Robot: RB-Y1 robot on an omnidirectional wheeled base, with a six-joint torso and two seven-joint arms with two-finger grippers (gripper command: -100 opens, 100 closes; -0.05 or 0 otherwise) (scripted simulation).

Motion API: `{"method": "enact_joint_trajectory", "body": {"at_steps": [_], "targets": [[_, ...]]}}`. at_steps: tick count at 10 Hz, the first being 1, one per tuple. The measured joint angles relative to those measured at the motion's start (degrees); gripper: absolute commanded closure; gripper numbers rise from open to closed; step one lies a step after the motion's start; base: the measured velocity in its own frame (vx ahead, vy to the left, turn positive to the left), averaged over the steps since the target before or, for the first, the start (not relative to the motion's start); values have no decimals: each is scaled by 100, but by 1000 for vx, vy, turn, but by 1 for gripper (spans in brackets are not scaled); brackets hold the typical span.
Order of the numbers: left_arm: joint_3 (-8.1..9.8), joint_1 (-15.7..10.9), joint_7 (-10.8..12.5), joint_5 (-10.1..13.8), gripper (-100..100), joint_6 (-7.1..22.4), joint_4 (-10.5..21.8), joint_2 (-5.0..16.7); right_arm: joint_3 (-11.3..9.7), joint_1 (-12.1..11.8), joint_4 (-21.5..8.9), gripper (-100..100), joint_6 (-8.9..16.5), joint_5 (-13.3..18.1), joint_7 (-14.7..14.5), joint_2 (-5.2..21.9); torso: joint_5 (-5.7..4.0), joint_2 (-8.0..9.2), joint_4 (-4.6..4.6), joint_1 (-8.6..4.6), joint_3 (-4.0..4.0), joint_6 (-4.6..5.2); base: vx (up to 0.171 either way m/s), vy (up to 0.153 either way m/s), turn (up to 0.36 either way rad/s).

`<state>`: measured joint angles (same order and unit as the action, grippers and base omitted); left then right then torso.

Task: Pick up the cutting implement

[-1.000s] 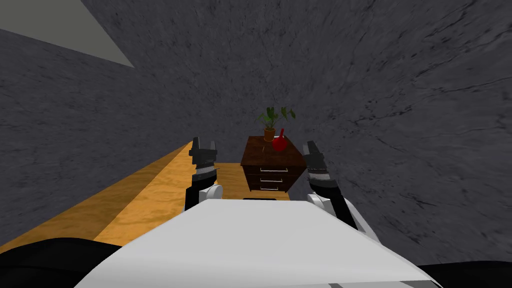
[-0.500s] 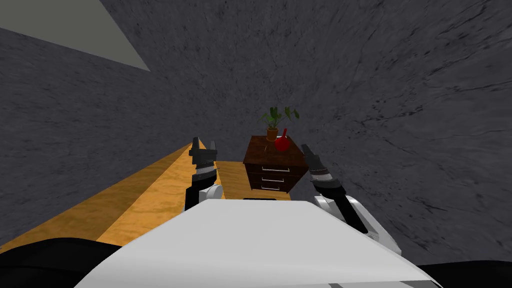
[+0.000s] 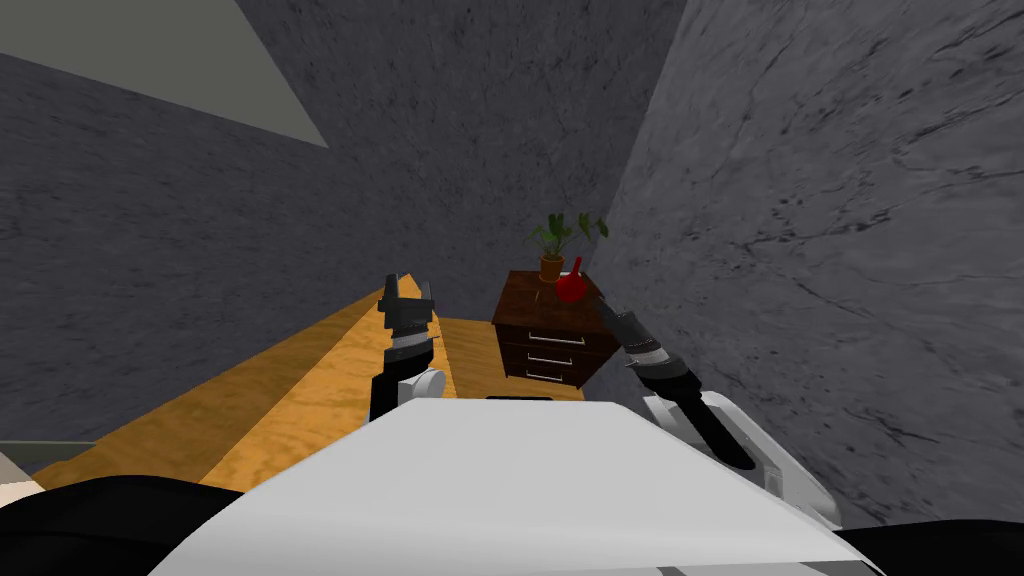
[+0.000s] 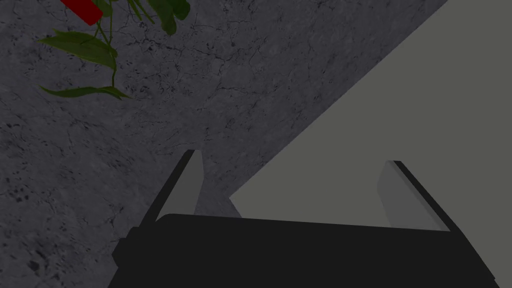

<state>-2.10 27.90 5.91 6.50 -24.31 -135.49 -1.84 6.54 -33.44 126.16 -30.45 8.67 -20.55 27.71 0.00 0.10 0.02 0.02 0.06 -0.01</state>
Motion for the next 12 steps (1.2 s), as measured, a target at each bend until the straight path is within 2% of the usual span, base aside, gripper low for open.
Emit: {"method": "enact_joint_trajectory", "body": {"at_steps": [5, 7, 8, 12], "targets": [[0, 1, 0, 0, 0, 0, 0, 0, 191, -104, -301, -100, -98, 483, -495, 746, 1, -5, -1, 2, -3, 3, -20, 23, 137], [0, 1, 0, 0, 0, 0, 0, 0, 303, -128, -484, -100, -151, 681, -685, 1096, 1, -7, -1, 5, -3, 3, -14, 32, 132], [0, 0, 0, 0, 0, 0, 0, 0, 335, -141, -680, -100, -237, 834, -841, 1251, 1, -8, -2, 6, -4, 0, -12, 29, 107], [0, 1, 0, 0, 0, 0, 0, 0, 497, -295, -1003, -100, -355, 1293, -1316, 1884, 3, -11, -2, 14, -6, 1, -7, 44, 147]]}}
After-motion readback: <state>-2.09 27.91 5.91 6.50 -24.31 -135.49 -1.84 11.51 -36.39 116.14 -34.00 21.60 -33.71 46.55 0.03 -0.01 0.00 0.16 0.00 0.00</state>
